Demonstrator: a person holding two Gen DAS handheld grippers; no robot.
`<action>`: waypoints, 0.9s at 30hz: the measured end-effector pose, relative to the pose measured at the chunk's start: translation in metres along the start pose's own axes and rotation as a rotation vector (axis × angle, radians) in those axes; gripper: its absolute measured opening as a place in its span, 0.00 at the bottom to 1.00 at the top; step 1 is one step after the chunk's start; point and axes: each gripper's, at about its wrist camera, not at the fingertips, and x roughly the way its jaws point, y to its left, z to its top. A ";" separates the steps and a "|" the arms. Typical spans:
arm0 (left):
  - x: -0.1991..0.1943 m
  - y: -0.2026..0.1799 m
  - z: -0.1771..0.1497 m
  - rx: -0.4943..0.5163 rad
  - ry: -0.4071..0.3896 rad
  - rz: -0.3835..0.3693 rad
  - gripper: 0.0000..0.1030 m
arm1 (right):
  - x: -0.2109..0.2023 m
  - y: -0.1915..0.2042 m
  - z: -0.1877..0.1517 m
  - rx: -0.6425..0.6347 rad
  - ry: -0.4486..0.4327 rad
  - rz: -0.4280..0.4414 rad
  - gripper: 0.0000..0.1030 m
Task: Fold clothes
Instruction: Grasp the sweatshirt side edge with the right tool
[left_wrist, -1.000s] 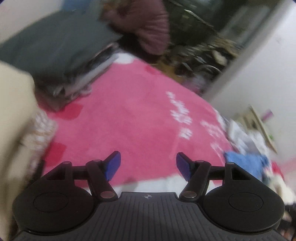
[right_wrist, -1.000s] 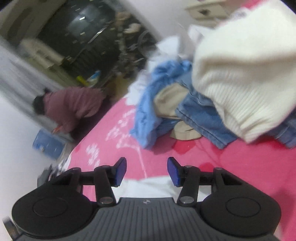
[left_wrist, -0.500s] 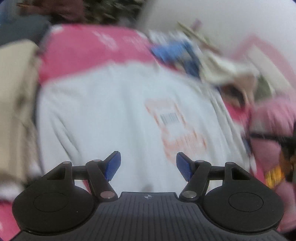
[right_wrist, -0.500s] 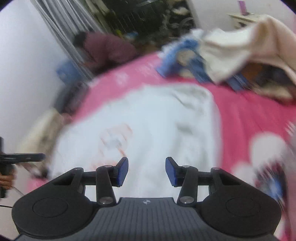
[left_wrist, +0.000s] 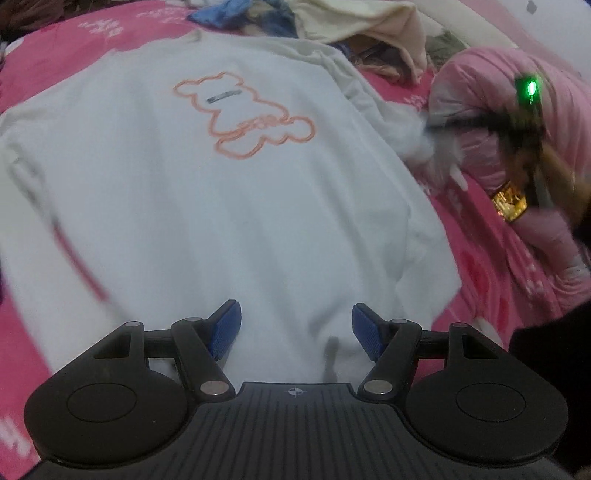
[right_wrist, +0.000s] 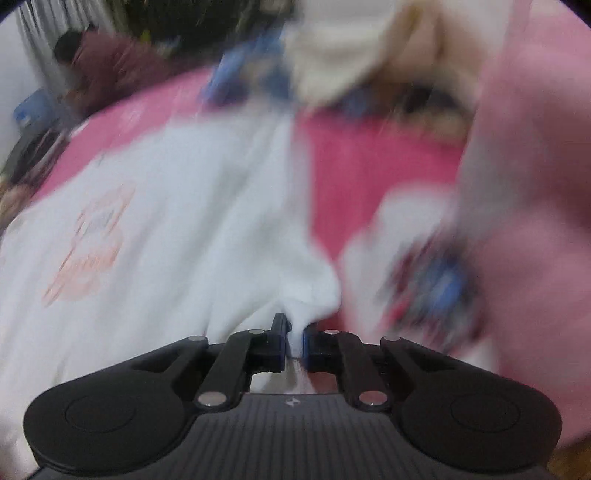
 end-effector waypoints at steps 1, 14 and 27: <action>-0.002 0.004 -0.006 -0.018 0.024 -0.016 0.65 | -0.006 -0.003 0.013 -0.025 -0.057 -0.081 0.13; 0.003 0.018 -0.063 -0.153 0.144 0.010 0.64 | -0.074 0.046 -0.025 -0.128 -0.061 0.293 0.55; 0.025 0.014 -0.064 -0.243 -0.041 0.115 0.23 | -0.017 0.035 -0.107 0.275 0.386 0.455 0.29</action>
